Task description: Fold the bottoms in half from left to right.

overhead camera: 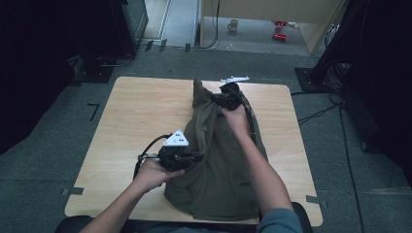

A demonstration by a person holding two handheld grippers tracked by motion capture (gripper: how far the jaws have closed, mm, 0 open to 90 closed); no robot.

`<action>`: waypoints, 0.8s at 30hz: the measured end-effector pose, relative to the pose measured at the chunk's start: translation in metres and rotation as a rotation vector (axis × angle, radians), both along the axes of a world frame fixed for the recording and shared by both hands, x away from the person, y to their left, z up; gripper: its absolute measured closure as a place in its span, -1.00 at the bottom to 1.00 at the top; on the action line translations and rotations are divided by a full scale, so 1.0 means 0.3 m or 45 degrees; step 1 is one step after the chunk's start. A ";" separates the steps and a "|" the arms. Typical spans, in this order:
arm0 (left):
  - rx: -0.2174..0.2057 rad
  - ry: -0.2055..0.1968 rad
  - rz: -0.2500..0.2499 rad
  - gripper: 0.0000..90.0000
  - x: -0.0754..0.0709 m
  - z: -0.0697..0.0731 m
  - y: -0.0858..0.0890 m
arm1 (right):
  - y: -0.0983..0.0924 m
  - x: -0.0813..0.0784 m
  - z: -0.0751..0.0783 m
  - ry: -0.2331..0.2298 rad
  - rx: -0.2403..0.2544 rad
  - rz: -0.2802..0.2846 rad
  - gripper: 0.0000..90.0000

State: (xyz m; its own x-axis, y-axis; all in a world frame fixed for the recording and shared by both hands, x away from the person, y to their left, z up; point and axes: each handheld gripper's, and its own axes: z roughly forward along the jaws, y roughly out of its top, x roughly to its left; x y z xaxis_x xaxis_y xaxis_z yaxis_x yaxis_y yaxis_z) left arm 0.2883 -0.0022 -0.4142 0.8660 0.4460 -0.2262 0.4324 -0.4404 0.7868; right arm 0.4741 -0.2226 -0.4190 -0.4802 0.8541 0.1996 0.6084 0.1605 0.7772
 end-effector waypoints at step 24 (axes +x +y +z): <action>0.191 0.110 -0.147 0.91 0.062 -0.250 -0.386 | -0.323 0.005 -0.220 0.205 -0.165 -0.230 0.95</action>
State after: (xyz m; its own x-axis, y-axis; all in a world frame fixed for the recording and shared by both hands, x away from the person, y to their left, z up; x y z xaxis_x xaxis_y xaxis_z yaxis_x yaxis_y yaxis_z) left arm 0.3068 -0.1180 -0.4893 0.8936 0.3789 -0.2405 0.4352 -0.6004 0.6709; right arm 0.4755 -0.3195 -0.4850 -0.2883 0.9465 0.1447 0.7503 0.1294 0.6483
